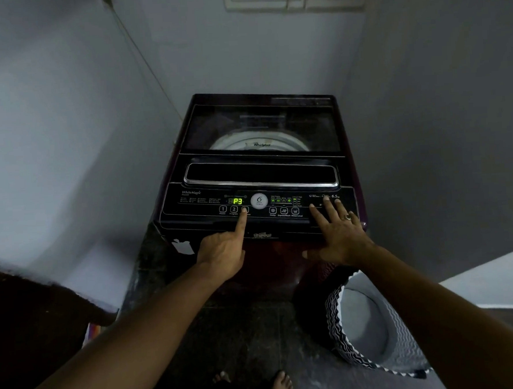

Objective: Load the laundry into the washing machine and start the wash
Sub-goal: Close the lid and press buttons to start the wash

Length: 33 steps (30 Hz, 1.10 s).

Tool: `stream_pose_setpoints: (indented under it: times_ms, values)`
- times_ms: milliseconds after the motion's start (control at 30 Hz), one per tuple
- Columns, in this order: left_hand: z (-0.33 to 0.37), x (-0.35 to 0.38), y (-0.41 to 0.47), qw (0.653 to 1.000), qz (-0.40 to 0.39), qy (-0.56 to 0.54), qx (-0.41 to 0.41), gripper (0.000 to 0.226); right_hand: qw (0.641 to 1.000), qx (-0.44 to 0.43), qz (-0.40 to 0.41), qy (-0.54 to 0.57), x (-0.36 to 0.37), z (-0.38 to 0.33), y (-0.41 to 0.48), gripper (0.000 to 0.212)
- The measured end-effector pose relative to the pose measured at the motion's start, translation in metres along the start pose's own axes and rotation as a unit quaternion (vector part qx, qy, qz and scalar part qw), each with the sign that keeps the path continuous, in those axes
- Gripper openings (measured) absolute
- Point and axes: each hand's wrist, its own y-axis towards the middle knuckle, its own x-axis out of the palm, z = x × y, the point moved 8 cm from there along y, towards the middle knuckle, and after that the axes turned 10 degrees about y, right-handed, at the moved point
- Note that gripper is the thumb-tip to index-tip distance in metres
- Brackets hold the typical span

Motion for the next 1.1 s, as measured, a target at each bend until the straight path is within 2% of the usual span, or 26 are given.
stream_pose_setpoints:
  times_ms: [867,1100]
  values:
    - [0.0014,0.0026,0.0000,1.000,-0.014,0.000,0.017,0.103,1.000,-0.001,0.007,0.000,0.0005,0.0002,-0.0005,0.129]
    - [0.0008,-0.0019,0.0043,1.000,-0.023,0.004,0.009,0.098,1.000,0.002,0.004,0.002,0.0002,0.0000,-0.0004,0.129]
